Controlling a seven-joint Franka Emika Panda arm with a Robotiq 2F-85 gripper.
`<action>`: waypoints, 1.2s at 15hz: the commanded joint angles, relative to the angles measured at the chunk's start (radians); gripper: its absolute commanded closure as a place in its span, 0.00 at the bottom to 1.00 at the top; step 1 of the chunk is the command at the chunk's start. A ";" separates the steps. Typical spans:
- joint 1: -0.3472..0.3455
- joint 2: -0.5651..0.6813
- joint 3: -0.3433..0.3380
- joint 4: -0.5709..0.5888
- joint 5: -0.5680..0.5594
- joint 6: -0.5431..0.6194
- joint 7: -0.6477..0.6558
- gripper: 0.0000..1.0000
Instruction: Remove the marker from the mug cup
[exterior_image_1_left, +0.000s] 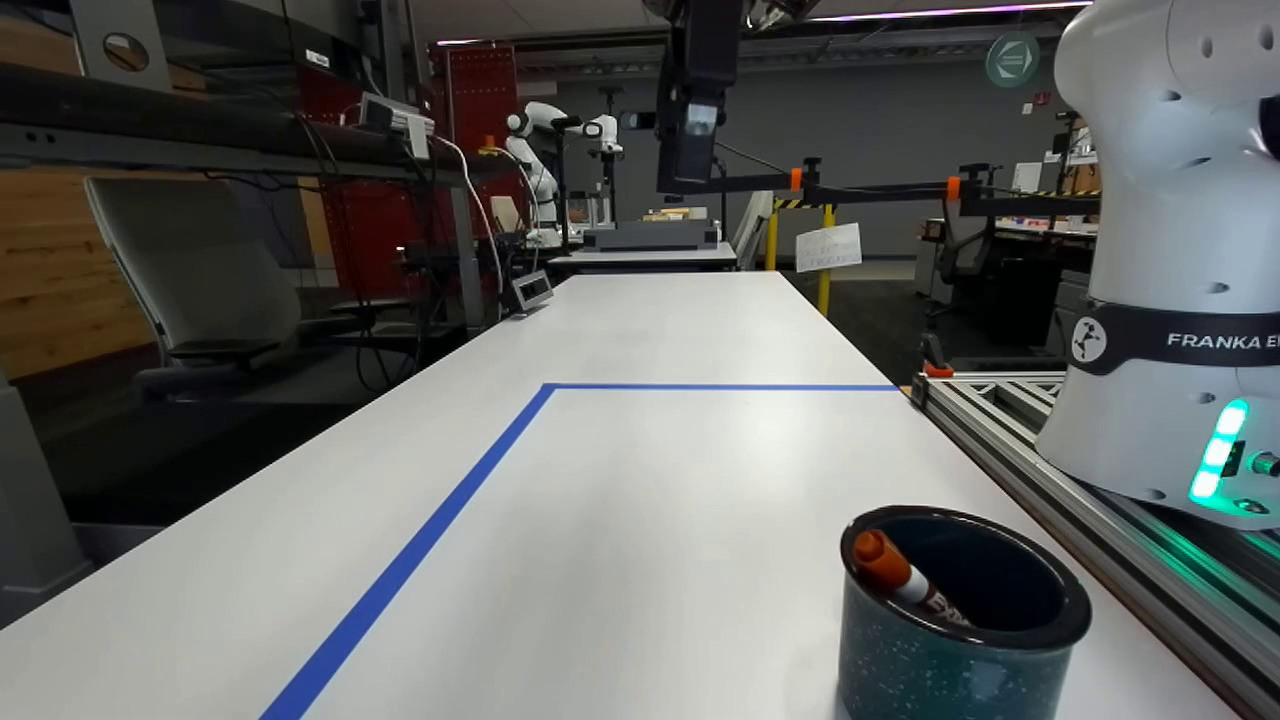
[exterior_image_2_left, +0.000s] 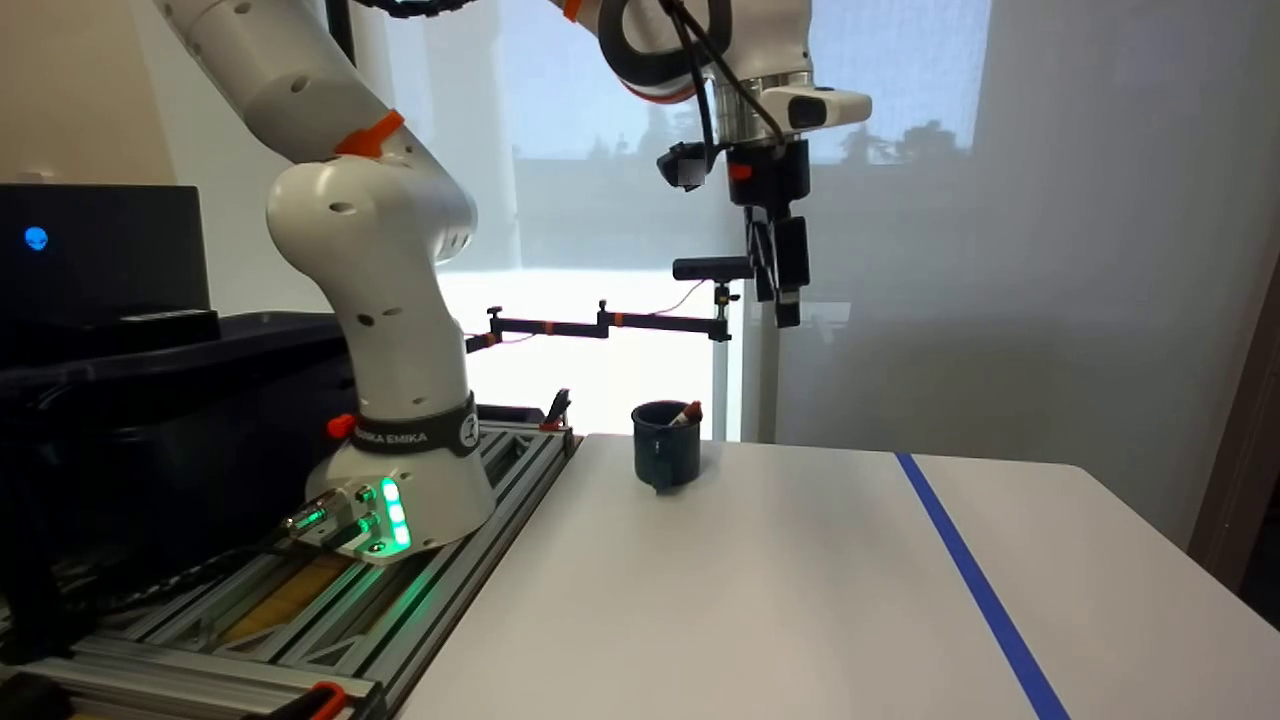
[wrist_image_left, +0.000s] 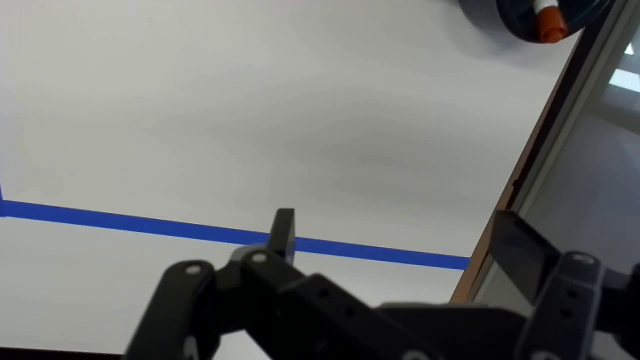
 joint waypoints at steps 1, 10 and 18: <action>0.029 0.004 0.003 0.002 0.038 0.004 -0.010 0.00; 0.134 0.051 0.147 0.000 0.208 -0.040 0.229 0.00; 0.150 0.082 0.187 0.000 0.190 -0.030 0.236 0.00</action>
